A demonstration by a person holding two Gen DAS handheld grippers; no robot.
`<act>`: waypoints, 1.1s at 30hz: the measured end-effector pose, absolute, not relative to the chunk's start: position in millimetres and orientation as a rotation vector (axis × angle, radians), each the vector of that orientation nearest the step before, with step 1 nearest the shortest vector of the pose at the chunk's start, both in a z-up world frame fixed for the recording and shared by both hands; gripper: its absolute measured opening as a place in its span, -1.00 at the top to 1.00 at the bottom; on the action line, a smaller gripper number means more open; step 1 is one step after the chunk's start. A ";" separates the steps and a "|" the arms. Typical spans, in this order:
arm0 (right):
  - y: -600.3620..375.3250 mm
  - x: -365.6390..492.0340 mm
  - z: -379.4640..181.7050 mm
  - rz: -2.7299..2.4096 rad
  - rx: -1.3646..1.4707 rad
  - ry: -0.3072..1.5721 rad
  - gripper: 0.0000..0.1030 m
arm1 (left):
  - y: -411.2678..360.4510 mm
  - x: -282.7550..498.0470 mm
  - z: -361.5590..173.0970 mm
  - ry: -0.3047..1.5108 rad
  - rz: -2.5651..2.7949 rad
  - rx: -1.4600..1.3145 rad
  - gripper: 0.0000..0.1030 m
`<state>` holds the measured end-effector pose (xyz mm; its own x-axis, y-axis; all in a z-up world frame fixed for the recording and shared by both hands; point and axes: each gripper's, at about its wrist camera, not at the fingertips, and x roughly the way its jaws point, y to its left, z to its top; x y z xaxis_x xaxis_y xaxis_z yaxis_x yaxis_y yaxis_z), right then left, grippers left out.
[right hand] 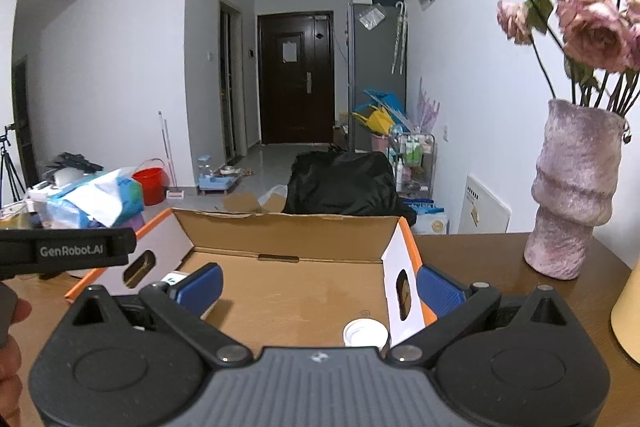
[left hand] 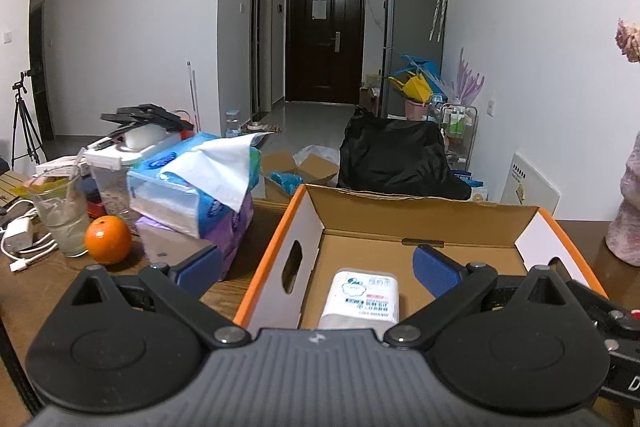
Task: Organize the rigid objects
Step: 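Move the right tool back to the table and grasp the round white tin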
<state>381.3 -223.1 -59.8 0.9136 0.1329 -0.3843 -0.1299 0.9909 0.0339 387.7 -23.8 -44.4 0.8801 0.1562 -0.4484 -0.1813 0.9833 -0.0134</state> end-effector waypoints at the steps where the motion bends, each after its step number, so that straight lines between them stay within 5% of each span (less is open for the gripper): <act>1: -223.1 376.0 -58.2 0.138 0.005 0.392 -1.00 | -23.6 383.6 -43.5 0.462 0.174 -0.053 -1.00; 33: -236.6 244.2 -66.5 0.218 -0.063 0.433 -0.97 | 23.8 241.4 -55.9 0.500 0.167 0.006 -1.00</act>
